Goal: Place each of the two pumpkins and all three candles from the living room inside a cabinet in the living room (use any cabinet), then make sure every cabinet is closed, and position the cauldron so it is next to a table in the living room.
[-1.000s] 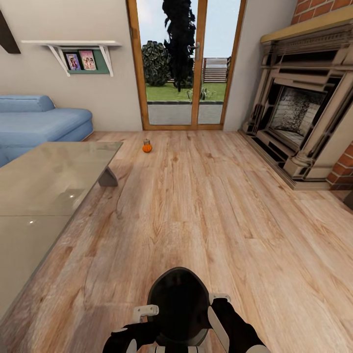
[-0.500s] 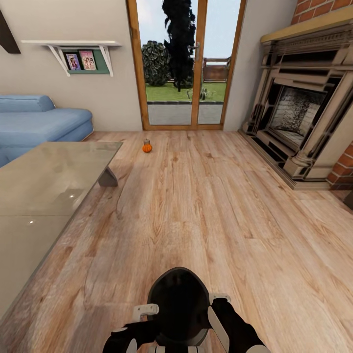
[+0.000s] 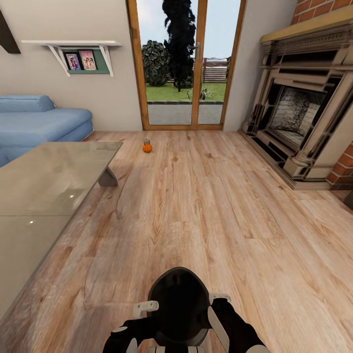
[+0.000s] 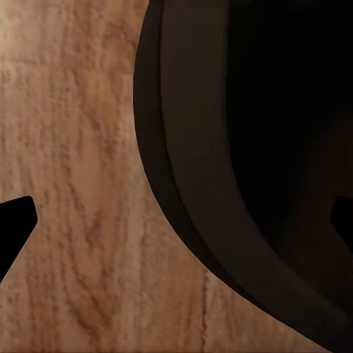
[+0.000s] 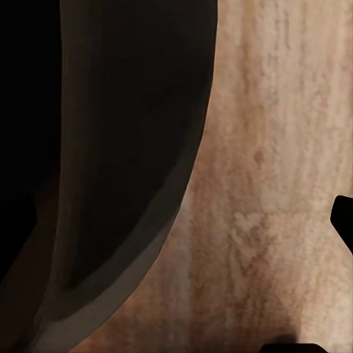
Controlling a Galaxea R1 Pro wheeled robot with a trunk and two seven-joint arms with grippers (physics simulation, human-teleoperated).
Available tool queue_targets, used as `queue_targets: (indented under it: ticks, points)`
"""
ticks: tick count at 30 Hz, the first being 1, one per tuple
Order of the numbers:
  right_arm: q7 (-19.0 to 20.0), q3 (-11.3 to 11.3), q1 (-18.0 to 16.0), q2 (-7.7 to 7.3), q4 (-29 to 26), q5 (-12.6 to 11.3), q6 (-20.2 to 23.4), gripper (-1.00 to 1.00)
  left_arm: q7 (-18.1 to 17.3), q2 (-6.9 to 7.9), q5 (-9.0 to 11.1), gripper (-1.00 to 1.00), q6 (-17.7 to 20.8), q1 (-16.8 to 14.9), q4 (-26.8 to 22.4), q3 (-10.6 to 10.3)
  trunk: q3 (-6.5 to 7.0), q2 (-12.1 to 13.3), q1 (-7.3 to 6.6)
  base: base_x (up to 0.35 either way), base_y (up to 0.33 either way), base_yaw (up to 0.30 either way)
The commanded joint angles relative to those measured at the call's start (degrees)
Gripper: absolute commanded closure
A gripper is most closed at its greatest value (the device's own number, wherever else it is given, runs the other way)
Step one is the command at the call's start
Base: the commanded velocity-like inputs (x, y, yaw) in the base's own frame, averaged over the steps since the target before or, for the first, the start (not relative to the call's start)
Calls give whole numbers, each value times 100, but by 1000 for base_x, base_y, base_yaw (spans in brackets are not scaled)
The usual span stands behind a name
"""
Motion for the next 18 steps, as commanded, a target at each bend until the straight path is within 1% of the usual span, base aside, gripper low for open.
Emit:
queue_targets:
  ticks: [1, 8, 12, 18]
  points:
    - [0, 0, 0, 0, 0, -1, 0, -100, 0, -1, -1, -100, -1, 0, -1, 0, 0, 0, 0, 0, 0, 0]
    - [1, 0, 0, 0, 0, -5, 0, -100, 0, -6, -3, -100, -15, 0, -2, 0, 0, 0, 0, 0, 0, 0]
    - [1, 0, 0, 0, 0, -5, 0, -100, 0, -6, -10, -100, -221, 0, 11, 0, 0, 0, 0, 0, 0, 0]
    - [1, 0, 0, 0, 0, -3, 0, -100, 0, -6, -12, -100, -301, 0, 63, 0, 0, 0, 0, 0, 0, 0]
